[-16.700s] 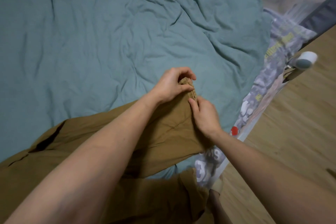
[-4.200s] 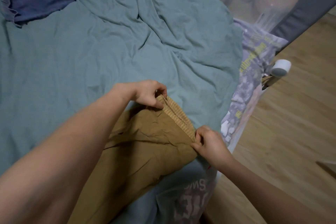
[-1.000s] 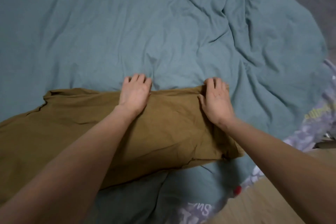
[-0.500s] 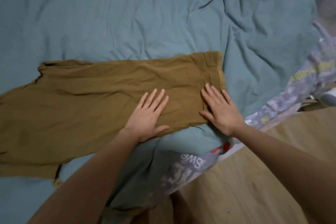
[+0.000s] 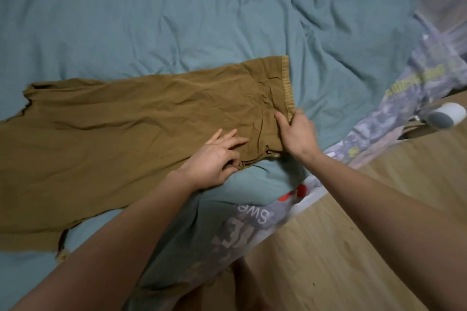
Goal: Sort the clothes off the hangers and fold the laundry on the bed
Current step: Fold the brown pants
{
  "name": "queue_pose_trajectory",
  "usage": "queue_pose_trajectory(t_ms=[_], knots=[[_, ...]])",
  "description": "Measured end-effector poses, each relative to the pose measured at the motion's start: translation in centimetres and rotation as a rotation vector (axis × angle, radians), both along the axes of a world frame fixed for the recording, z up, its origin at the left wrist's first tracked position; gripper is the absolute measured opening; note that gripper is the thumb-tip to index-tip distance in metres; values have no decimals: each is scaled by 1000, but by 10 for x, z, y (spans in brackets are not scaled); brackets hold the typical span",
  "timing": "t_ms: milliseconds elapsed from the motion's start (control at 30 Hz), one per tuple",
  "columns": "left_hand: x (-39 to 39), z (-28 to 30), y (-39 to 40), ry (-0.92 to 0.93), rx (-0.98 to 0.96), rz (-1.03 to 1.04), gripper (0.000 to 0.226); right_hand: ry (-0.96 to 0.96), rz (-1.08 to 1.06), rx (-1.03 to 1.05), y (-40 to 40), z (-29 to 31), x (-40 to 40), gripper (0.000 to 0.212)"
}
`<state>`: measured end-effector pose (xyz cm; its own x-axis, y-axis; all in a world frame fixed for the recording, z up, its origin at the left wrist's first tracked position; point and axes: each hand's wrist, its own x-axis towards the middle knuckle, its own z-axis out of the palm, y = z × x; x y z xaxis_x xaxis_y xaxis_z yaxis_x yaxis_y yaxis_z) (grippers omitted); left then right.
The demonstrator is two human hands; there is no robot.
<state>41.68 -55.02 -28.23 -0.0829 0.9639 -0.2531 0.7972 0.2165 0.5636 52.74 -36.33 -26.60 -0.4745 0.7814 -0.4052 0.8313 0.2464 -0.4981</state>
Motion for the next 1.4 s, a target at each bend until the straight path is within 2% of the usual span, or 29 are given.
queue_pose_trajectory(t_ms=[100,233,367,433,500,533,567,633,667,700,733,800,867,933,1033,1133,1233,1333,1400], knots=[[-5,7,8,6,-104,-69,15,56,61,68,3,7,-2,41],[-11,13,10,40,-166,-144,23,21,343,227,30,13,9,35],[-21,23,11,151,-279,-306,29,-57,312,197,34,0,17,46],[-22,24,15,129,-113,-130,28,-71,322,308,32,-4,11,59],[-24,18,21,192,80,133,32,8,402,540,27,3,-1,69],[-26,15,22,277,67,210,44,82,511,629,24,8,-7,68],[-31,8,20,374,-24,224,60,99,671,664,24,6,-10,66],[-47,-5,6,532,-214,186,76,-118,944,582,29,-6,-9,68],[-58,-8,-5,564,-245,196,78,-281,937,514,34,-12,-8,72],[-73,-8,-16,594,-240,243,78,-402,843,481,37,-15,-9,72],[-89,-3,-25,618,-222,315,75,-418,724,498,34,-12,-16,69],[-121,13,-43,643,-131,513,58,-207,630,635,6,4,-48,53],[-153,28,-62,648,-78,674,41,87,729,629,-38,18,-94,38],[-183,40,-87,635,-91,747,39,231,870,506,-82,26,-143,30],[-224,42,-137,585,-139,801,37,319,941,391,-137,25,-213,21],[-263,31,-179,298,-189,874,28,276,1013,347,-178,16,-264,21],[-288,23,-198,-8,-162,767,21,201,1026,317,-206,5,-298,29],[-305,21,-202,-111,-34,816,13,144,1004,242,-224,-3,-321,33],[-317,16,-200,-186,92,911,18,159,964,174,-232,-7,-334,28]])
